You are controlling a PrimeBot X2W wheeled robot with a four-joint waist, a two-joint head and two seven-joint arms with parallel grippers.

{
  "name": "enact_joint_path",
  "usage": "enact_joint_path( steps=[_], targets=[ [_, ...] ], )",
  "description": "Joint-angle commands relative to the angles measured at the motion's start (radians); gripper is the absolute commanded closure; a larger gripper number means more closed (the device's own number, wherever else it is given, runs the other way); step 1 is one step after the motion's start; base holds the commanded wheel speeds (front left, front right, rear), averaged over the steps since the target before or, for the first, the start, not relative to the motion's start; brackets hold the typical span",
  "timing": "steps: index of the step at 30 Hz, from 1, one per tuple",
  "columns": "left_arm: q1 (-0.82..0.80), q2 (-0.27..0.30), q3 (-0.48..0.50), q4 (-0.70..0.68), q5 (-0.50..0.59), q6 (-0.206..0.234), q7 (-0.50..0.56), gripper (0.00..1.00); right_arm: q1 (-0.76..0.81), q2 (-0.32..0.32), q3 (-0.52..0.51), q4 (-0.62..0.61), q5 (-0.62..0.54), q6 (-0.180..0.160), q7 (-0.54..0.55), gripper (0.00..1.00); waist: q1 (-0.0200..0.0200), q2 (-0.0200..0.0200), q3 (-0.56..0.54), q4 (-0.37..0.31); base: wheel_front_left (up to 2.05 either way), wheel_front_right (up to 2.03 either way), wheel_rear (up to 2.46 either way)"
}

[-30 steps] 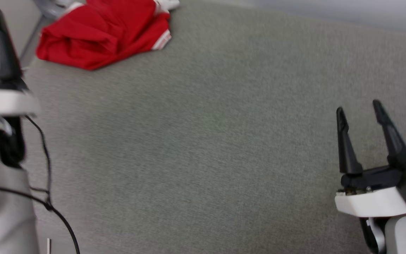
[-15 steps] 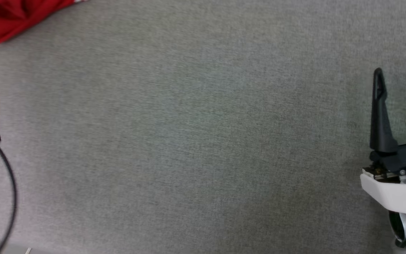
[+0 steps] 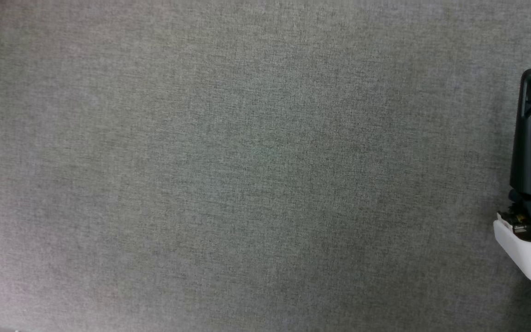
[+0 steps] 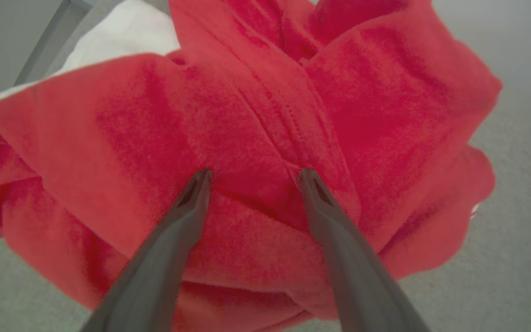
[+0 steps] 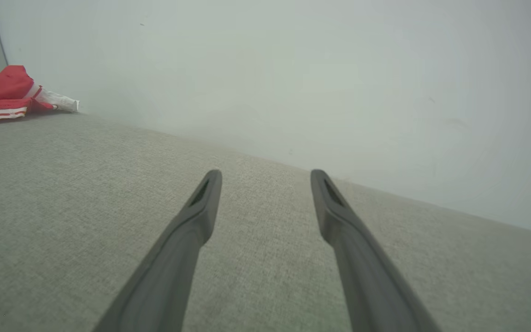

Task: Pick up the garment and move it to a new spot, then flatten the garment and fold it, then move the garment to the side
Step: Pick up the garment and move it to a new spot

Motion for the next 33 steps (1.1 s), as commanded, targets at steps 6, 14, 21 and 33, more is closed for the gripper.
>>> enact_joint_path(
  steps=[6, 14, 21, 33],
  targets=[
    [-0.050, -0.003, -0.013, 0.059, -0.070, 0.000, 0.159, 0.00, -0.003, -0.014, -0.012, -0.028, -0.007, -0.001, -0.002, 0.00, -0.0002, 0.0000, 0.033, 0.003, 0.00, 0.00, 0.00],
    [-0.035, -0.035, -0.037, 0.160, -0.072, 0.014, 0.204, 0.70, -0.008, -0.019, -0.007, -0.040, -0.009, -0.001, -0.002, 0.00, -0.0002, 0.0000, 0.049, 0.002, 0.00, 0.00, 0.00],
    [-0.019, -0.035, -0.061, 0.183, -0.070, 0.004, 0.178, 1.00, -0.013, -0.012, -0.006, -0.027, -0.004, -0.001, -0.002, 0.00, -0.0002, 0.0000, 0.026, -0.005, 0.00, 0.00, 0.00],
    [-0.093, 0.059, -0.211, -0.051, -0.061, 0.000, 0.133, 1.00, 0.005, 0.034, 0.018, 0.052, 0.034, -0.001, -0.002, 0.00, -0.0002, 0.0000, -0.174, -0.027, 0.00, 0.00, 0.00]
  ],
)
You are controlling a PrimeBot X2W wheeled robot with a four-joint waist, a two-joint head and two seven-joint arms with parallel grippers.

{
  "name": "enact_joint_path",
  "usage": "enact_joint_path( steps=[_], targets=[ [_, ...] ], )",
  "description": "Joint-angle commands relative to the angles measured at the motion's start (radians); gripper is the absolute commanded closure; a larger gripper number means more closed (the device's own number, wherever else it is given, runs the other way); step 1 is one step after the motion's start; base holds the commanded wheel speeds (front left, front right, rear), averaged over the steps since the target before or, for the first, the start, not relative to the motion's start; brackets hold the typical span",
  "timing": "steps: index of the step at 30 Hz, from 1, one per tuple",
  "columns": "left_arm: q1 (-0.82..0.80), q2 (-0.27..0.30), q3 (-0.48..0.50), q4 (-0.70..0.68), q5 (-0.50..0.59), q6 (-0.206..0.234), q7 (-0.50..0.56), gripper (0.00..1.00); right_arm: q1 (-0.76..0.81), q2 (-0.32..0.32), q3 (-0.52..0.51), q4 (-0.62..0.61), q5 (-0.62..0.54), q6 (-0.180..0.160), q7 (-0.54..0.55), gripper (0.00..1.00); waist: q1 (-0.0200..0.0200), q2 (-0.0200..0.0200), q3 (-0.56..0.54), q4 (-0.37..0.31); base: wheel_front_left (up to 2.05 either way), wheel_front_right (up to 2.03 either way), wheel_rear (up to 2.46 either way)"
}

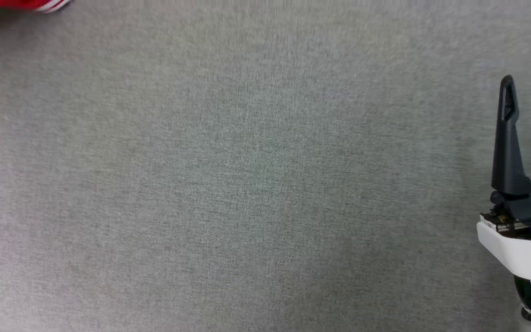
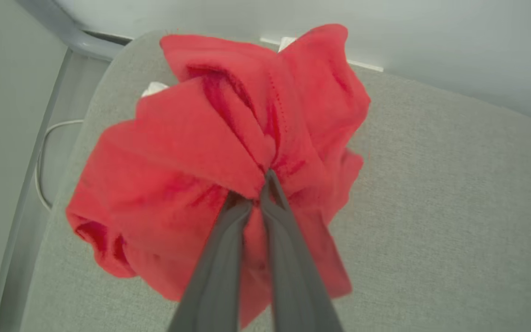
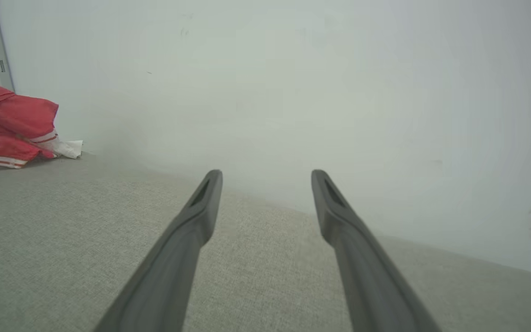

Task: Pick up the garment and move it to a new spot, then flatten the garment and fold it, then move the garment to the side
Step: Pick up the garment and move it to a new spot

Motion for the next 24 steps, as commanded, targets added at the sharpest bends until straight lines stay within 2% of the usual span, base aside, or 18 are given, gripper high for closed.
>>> enact_joint_path(
  steps=[1, 7, 12, 24],
  targets=[
    [-0.018, 0.005, -0.010, -0.023, -0.003, 0.000, -0.001, 1.00, 0.005, 0.007, -0.001, 0.005, 0.013, -0.001, -0.002, 0.00, 0.0000, 0.0000, -0.041, -0.011, 0.00, 0.00, 0.00],
    [-0.056, 0.031, -0.133, -0.184, -0.005, 0.000, 0.019, 1.00, 0.016, 0.023, -0.002, 0.037, 0.031, -0.001, -0.002, 0.00, 0.0000, 0.0000, -0.118, -0.036, 0.00, 0.00, 0.00],
    [-0.103, 0.024, -0.238, -0.299, -0.015, 0.000, 0.035, 1.00, 0.027, 0.030, -0.010, 0.056, 0.049, -0.001, -0.002, 0.00, 0.0000, 0.0000, -0.171, -0.070, 0.00, 0.00, 0.00],
    [-0.170, -0.093, -0.498, -0.472, -0.075, 0.000, 0.003, 1.00, 0.040, 0.030, -0.036, 0.087, 0.133, -0.001, -0.002, 0.00, 0.0000, 0.0000, -0.231, -0.187, 0.00, 0.00, 0.00]
  ],
)
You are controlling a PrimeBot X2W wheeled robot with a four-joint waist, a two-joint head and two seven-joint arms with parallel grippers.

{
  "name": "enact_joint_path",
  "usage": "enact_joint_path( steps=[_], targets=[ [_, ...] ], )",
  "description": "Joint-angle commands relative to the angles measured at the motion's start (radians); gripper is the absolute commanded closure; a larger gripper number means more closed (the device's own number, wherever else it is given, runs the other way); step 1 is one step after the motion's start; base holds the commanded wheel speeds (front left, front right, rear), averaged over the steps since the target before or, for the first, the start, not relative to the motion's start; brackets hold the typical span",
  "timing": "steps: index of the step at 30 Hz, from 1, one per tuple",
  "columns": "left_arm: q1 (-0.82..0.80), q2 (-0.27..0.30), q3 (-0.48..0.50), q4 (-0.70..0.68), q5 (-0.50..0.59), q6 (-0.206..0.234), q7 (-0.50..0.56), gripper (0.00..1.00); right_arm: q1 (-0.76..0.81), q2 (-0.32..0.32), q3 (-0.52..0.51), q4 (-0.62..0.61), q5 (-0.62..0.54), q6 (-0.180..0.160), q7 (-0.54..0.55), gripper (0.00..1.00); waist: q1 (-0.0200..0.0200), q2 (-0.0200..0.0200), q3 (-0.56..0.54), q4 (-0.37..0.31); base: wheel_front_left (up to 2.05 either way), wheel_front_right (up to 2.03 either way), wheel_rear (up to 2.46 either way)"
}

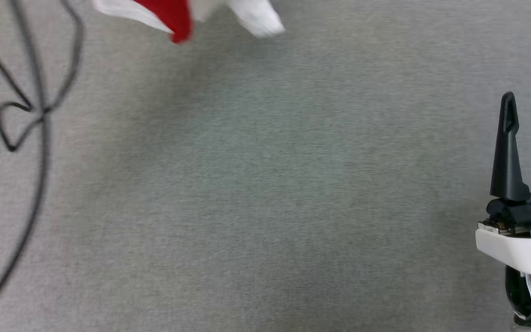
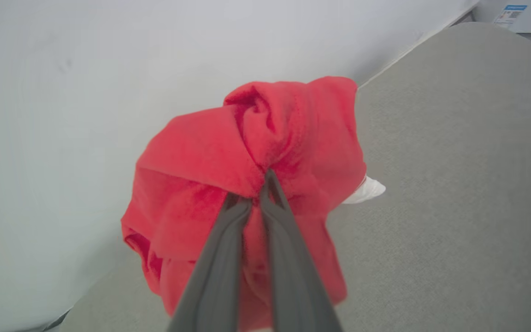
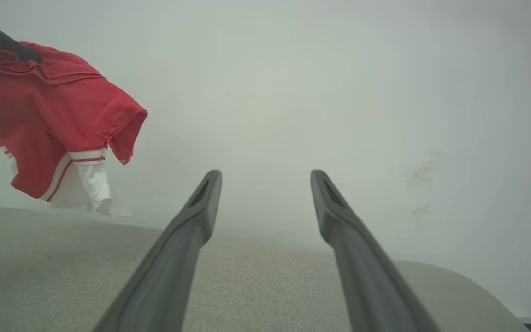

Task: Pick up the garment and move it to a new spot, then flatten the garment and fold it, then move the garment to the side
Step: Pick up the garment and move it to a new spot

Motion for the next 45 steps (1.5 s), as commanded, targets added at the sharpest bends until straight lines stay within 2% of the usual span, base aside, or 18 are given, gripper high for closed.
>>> enact_joint_path(
  steps=[1, 8, 12, 22, 33, 35, 40, 41, 42, 45],
  targets=[
    [-0.004, -0.014, -0.016, -0.010, -0.012, 0.000, -0.012, 1.00, 0.008, 0.004, -0.001, 0.002, 0.009, -0.001, -0.002, 0.00, 0.0001, 0.0000, -0.014, -0.028, 0.00, 0.00, 0.00],
    [0.064, -0.089, -0.154, -0.059, -0.047, 0.000, -0.077, 1.00, 0.017, 0.004, -0.010, 0.014, 0.029, -0.001, -0.002, 0.00, 0.0001, 0.0000, -0.032, -0.069, 0.00, 0.00, 0.00],
    [0.135, -0.100, -0.233, -0.095, -0.061, 0.000, -0.109, 1.00, 0.024, 0.004, -0.008, 0.022, 0.035, -0.001, -0.002, 0.00, 0.0001, 0.0000, -0.045, -0.077, 0.00, 0.00, 0.00],
    [0.361, -0.045, -0.408, -0.172, -0.095, 0.000, -0.191, 1.00, 0.053, 0.004, -0.019, 0.041, 0.029, -0.001, -0.002, 0.00, 0.0001, 0.0000, -0.104, -0.054, 0.00, 0.00, 0.00],
    [0.642, 0.002, -0.476, -0.199, -0.125, 0.024, -0.254, 1.00, 0.084, 0.003, -0.019, 0.055, 0.019, -0.001, -0.002, 0.00, 0.0001, 0.0000, -0.141, -0.012, 0.00, 0.00, 0.00],
    [0.736, 0.003, -0.489, -0.178, -0.130, 0.029, -0.253, 1.00, 0.089, 0.004, -0.019, 0.059, 0.018, -0.001, -0.002, 0.00, 0.0001, 0.0000, -0.145, -0.008, 0.00, 0.00, 0.00],
    [0.783, -0.016, -0.489, -0.158, -0.112, 0.033, -0.295, 1.00, 0.096, 0.003, -0.025, 0.065, 0.012, -0.001, -0.002, 0.00, 0.0001, 0.0000, -0.159, -0.003, 0.00, 0.00, 0.00],
    [0.782, -0.022, -0.482, -0.157, -0.109, 0.037, -0.313, 0.68, 0.102, 0.004, -0.028, 0.067, 0.010, -0.001, -0.002, 0.00, 0.0001, 0.0000, -0.166, 0.001, 0.00, 0.00, 0.00],
    [0.779, -0.029, -0.471, -0.158, -0.102, 0.043, -0.337, 0.00, 0.108, 0.004, -0.031, 0.069, 0.010, -0.001, -0.002, 0.00, 0.0001, 0.0000, -0.173, 0.005, 0.00, 0.00, 0.00],
    [0.771, -0.044, -0.443, -0.169, -0.079, 0.061, -0.413, 0.00, 0.125, 0.004, -0.036, 0.078, 0.008, -0.001, -0.002, 0.00, 0.0001, 0.0000, -0.203, 0.019, 0.00, 0.00, 0.00]
  ],
)
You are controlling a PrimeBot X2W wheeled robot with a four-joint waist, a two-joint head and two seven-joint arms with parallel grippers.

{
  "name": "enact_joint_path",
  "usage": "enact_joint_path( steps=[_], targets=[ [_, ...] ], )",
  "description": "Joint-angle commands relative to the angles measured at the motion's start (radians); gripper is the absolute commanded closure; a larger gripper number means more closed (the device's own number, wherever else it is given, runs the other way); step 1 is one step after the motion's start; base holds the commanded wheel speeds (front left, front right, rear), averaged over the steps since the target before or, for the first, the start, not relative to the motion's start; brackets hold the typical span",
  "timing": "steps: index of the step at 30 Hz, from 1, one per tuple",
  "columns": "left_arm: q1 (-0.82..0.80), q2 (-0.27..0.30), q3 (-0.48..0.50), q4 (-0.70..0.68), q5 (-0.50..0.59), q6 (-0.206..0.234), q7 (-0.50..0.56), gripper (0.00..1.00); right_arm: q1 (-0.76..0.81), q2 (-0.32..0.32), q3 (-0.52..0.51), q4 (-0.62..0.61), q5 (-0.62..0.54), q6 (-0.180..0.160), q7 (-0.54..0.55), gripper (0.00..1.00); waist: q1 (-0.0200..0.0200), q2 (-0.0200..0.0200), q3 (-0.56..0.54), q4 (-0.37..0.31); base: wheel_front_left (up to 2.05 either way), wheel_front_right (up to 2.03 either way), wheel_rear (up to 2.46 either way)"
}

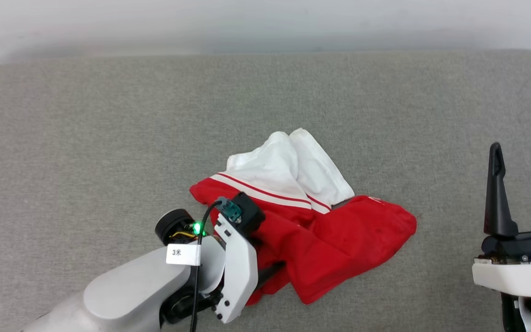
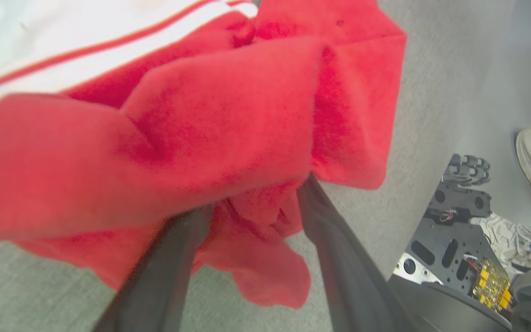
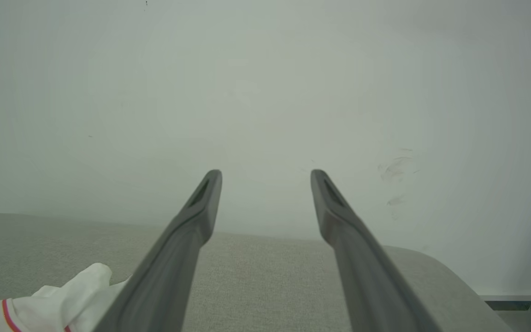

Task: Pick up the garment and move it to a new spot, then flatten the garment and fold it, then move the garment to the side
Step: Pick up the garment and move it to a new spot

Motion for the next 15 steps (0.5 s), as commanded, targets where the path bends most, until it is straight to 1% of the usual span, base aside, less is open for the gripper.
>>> enact_joint_path(
  steps=[1, 4, 7, 12, 15],
  targets=[
    [0.010, -0.008, 0.019, -0.016, 0.010, 0.016, -0.042, 0.00, 0.018, 0.003, -0.002, 0.005, -0.006, -0.001, -0.002, 0.00, 0.0000, -0.0001, -0.031, 0.017, 0.00, 0.00, 0.00],
    [0.023, -0.008, 0.049, -0.050, 0.032, 0.051, -0.116, 0.00, 0.038, 0.003, -0.005, 0.011, -0.008, -0.001, -0.002, 0.00, 0.0000, -0.0001, -0.064, 0.033, 0.00, 0.00, 0.00],
    [0.042, 0.004, 0.085, -0.086, 0.059, 0.107, -0.198, 0.00, 0.059, 0.003, -0.006, 0.017, -0.010, -0.001, -0.002, 0.00, 0.0000, -0.0001, -0.095, 0.047, 0.00, 0.00, 0.00],
    [0.100, 0.024, 0.160, -0.120, 0.099, 0.234, -0.360, 0.00, 0.091, 0.003, -0.012, 0.031, 0.004, -0.001, -0.002, 0.00, 0.0000, -0.0001, -0.138, 0.073, 0.00, 0.00, 0.00],
    [0.141, 0.040, 0.195, -0.110, 0.139, 0.315, -0.462, 0.00, 0.113, 0.003, -0.013, 0.045, 0.011, -0.001, -0.002, 0.00, 0.0000, -0.0001, -0.156, 0.087, 0.00, 0.00, 0.00]
  ],
)
